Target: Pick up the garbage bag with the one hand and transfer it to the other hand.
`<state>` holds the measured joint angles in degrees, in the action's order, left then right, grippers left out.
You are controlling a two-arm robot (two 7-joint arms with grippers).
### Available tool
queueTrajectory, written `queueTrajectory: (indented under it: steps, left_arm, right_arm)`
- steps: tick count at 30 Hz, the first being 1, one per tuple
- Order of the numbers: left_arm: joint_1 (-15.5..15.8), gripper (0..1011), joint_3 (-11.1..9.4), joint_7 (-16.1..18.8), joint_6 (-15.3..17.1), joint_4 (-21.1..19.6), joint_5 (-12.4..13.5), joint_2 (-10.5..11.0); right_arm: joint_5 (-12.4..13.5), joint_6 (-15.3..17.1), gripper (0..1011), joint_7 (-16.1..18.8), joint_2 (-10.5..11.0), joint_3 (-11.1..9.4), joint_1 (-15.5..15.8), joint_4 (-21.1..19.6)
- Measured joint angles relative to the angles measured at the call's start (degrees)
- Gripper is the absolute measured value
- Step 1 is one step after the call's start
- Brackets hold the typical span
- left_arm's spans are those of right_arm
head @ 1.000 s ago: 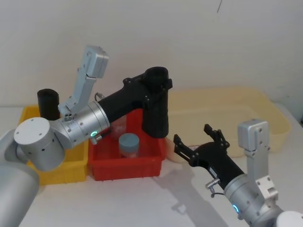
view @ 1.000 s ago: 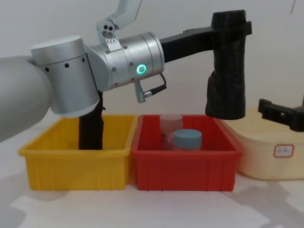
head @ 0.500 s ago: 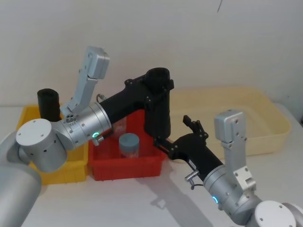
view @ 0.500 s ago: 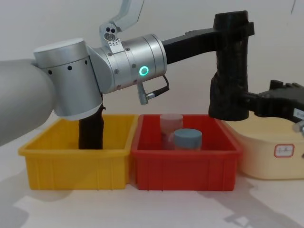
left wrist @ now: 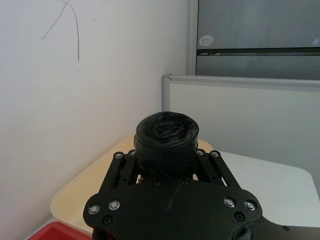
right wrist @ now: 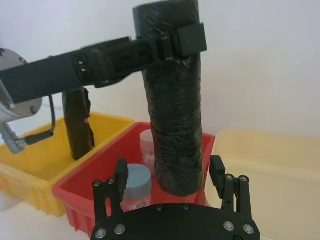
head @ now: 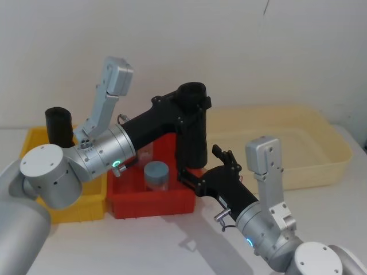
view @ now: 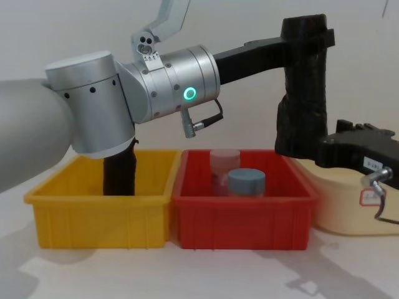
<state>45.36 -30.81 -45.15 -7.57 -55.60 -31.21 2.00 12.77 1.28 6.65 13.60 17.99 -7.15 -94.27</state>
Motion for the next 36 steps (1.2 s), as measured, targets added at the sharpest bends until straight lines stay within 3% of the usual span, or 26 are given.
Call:
queueTrajectory:
  steps: [26, 30, 36]
  left_arm:
    - [0.0, 429, 0.0, 0.0, 0.0, 0.1, 0.0, -0.1]
    - [0.0, 429, 0.0, 0.0, 0.0, 0.0, 0.0, 0.0]
    - [0.0, 429, 0.0, 0.0, 0.0, 0.0, 0.0, -0.1]
  right_arm:
    - [-0.6, -2.6, 1000, 1.5, -2.9, -0.9, -4.5, 7.2]
    - [-1.1, -2.6, 932, 1.7, -3.1, -0.8, -5.0, 7.8]
    - [-2.1, -2.6, 738, 2.0, -3.3, -0.6, -5.6, 8.7]
